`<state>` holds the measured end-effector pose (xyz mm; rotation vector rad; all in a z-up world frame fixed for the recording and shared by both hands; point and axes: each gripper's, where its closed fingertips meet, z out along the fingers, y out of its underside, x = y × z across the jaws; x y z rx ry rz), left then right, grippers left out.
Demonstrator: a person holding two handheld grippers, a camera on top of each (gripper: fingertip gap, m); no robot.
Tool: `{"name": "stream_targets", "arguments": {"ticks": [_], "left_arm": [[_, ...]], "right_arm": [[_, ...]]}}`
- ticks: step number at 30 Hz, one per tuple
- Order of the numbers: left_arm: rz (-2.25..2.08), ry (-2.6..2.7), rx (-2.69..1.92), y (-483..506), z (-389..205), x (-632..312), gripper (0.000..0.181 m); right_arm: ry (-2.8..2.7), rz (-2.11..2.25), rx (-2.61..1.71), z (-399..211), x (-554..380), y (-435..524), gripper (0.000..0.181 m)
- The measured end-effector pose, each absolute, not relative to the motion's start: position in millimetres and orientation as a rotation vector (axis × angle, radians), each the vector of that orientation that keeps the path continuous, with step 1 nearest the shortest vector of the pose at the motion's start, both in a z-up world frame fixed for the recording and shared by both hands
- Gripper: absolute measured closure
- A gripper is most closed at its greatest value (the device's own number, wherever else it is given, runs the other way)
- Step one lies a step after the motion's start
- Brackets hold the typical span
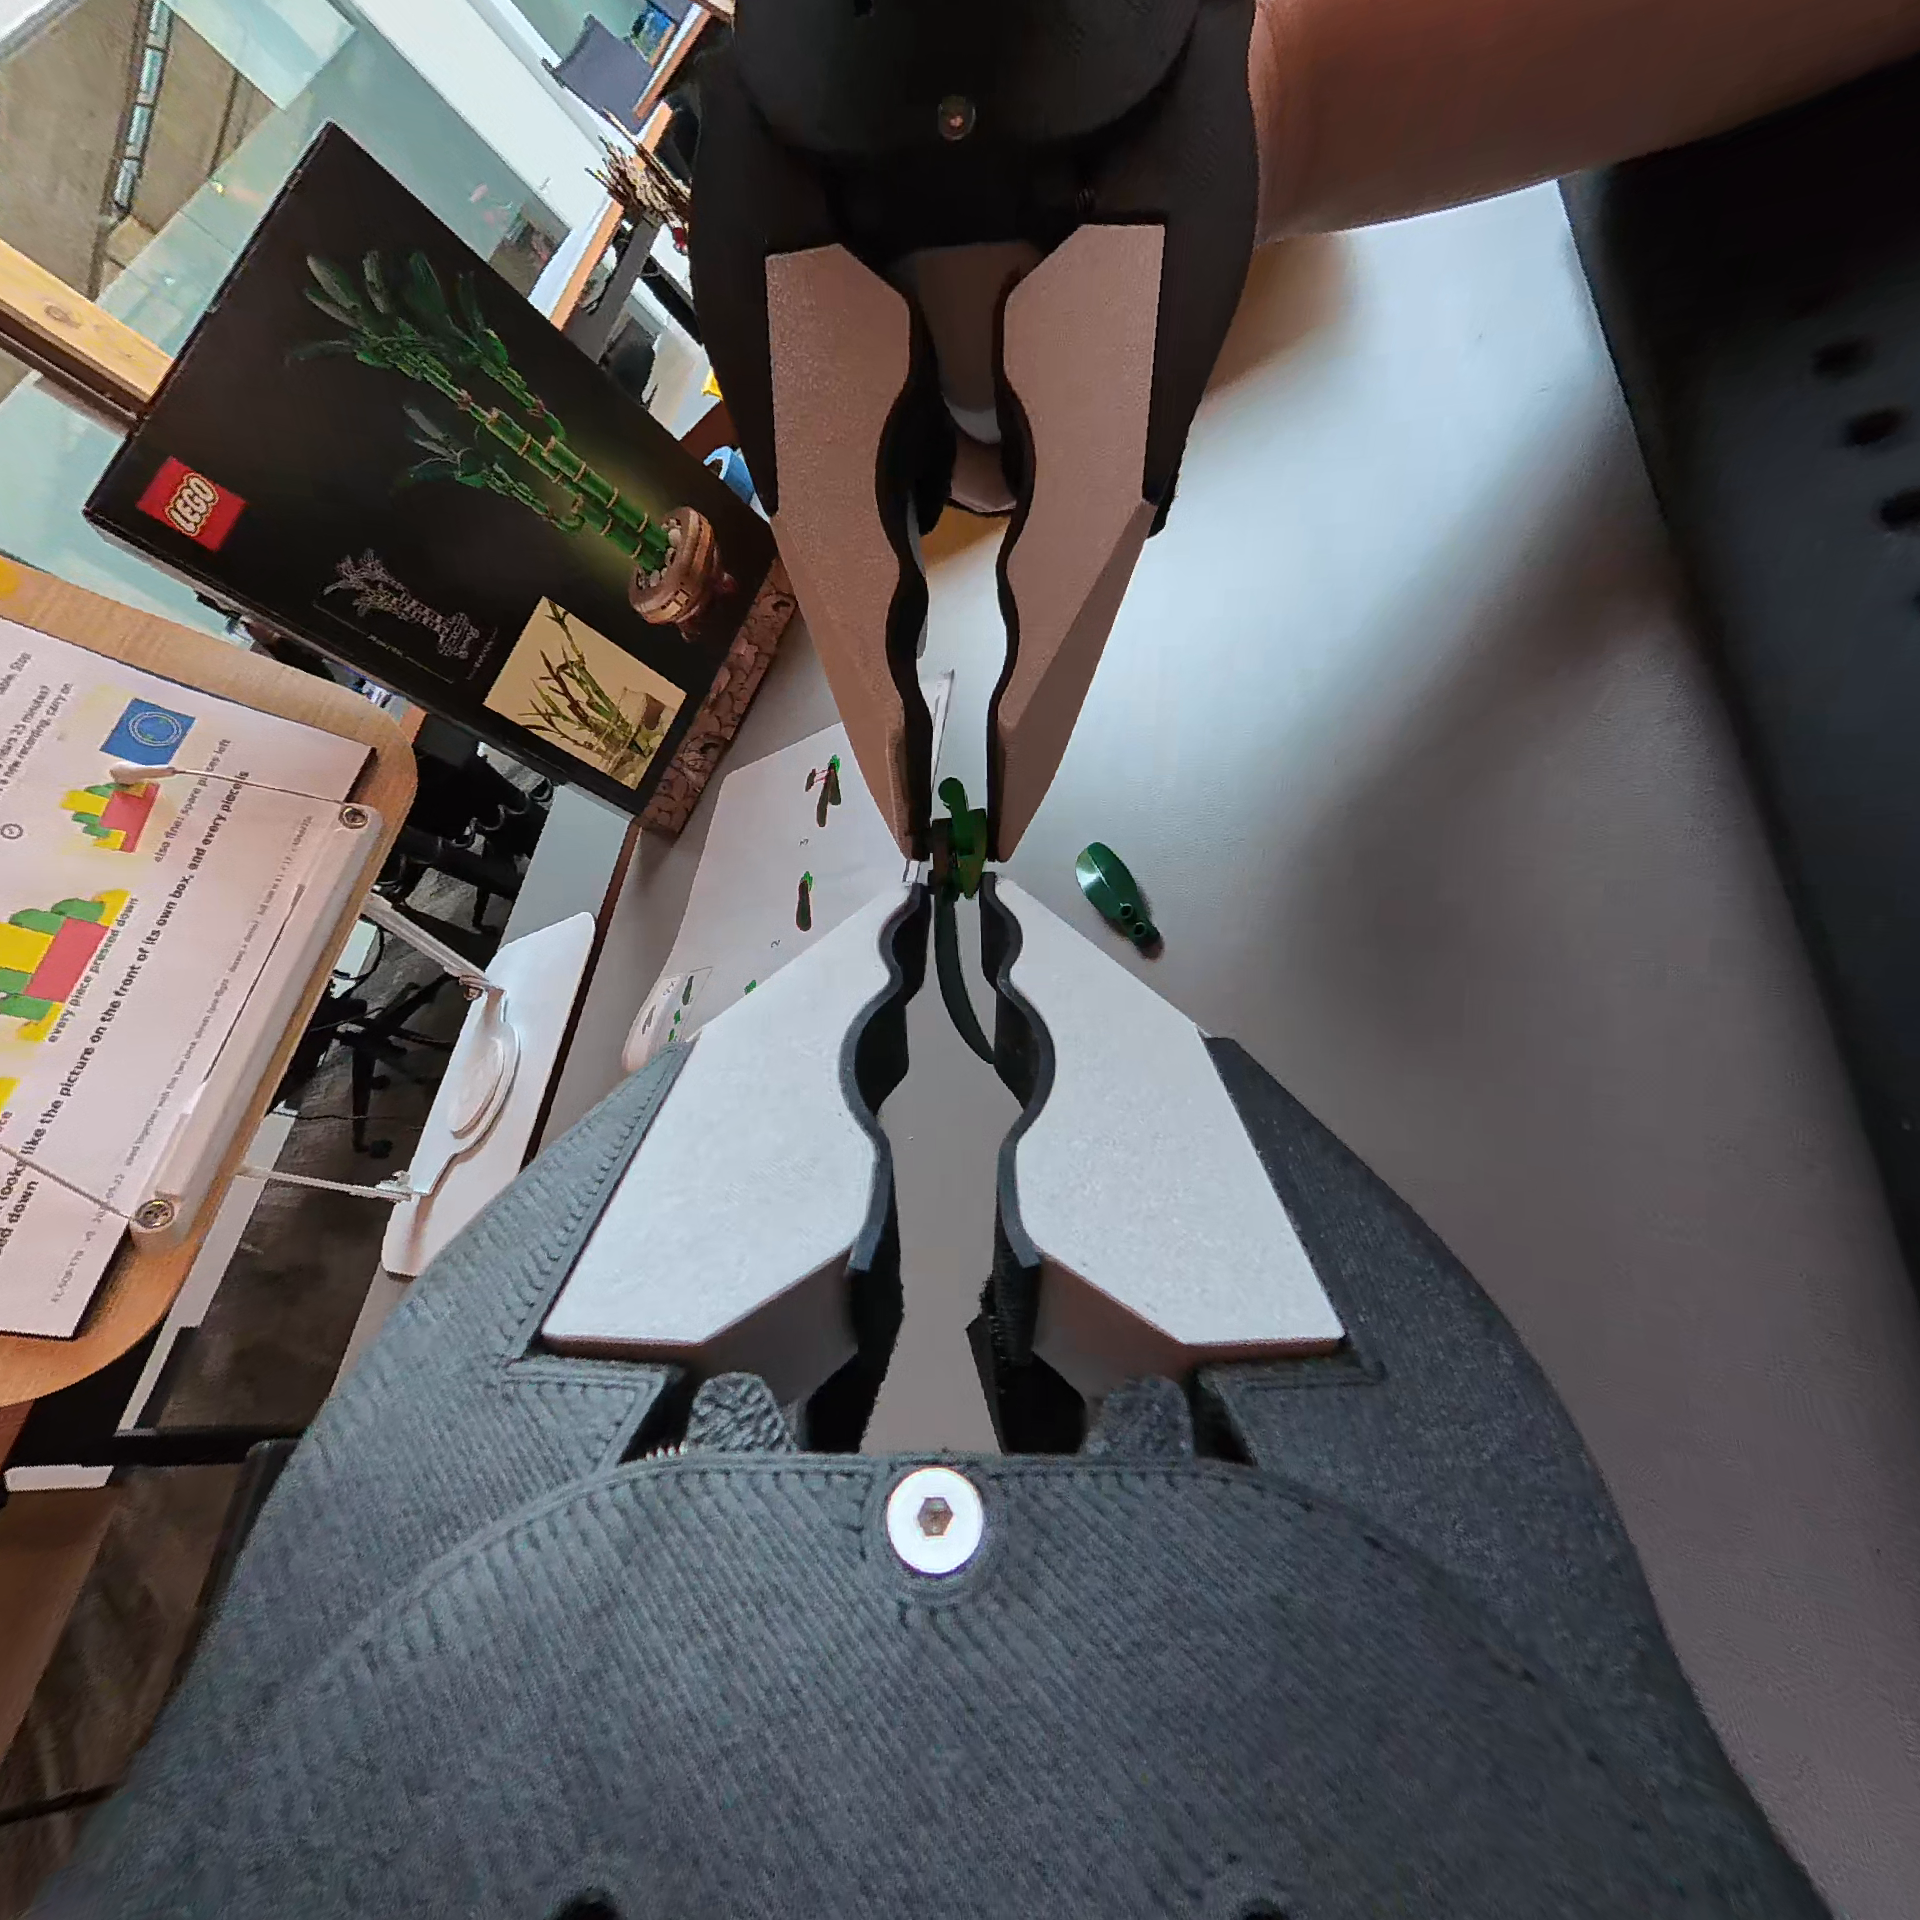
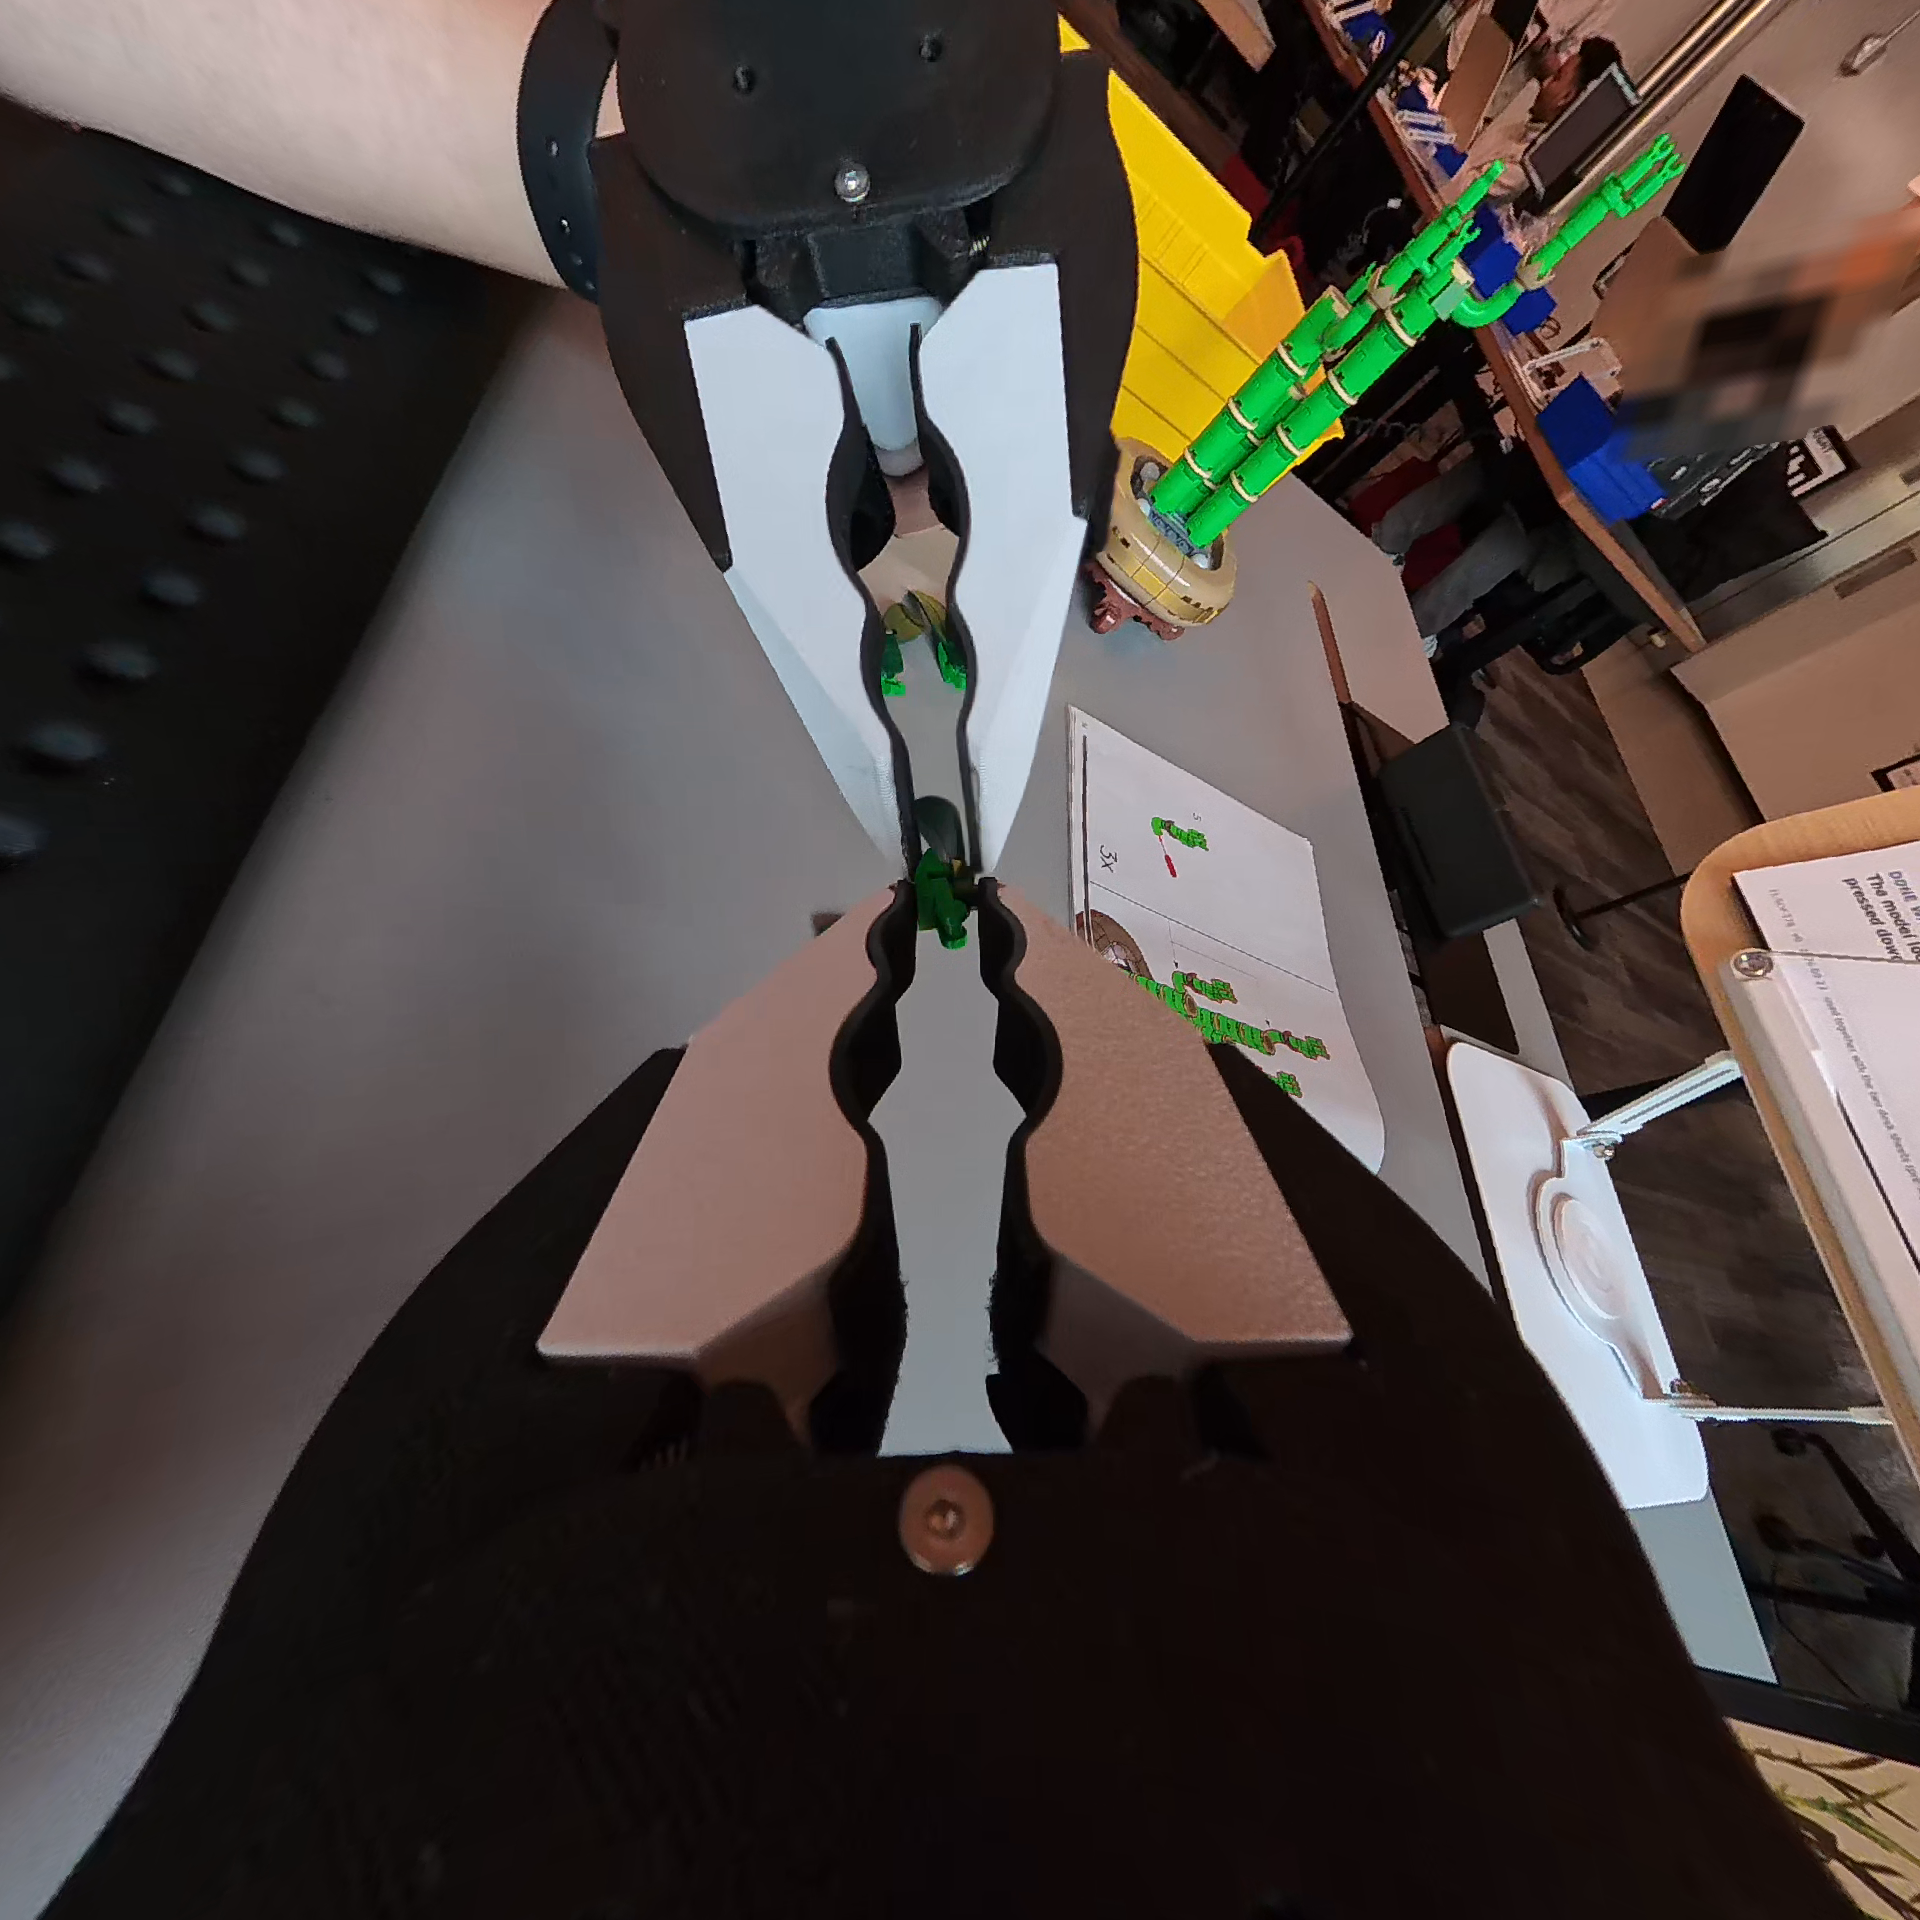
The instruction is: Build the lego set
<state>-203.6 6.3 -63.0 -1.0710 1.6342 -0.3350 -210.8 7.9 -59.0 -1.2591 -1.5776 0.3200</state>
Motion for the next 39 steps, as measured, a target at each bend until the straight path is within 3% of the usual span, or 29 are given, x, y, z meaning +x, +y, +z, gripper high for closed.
{"name": "stream_targets", "arguments": {"ticks": [21, 24, 28, 34, 39], "left_arm": [[-0.310, 1.605, -1.096, 7, -57, -199, 0.175], [-0.441, 1.548, -1.150, 7, -54, -200, 0.175], [-0.707, 1.513, -1.320, 7, -56, -203, 0.152], [-1.187, 1.410, -1.407, -7, -38, -204, 0.169], [-1.495, 1.430, -1.515, -22, -42, -205, 0.150]], "right_arm": [[-1.525, 0.442, -1.276, -53, -206, 9, 0.171], [-1.520, 0.451, -1.272, -51, -205, 8, 0.171], [-1.534, 0.462, -1.229, -47, -205, 2, 0.171], [-1.574, 0.484, -1.199, -47, -204, -5, 0.171], [-1.583, 0.566, -1.145, -40, -208, -17, 0.171]]}}
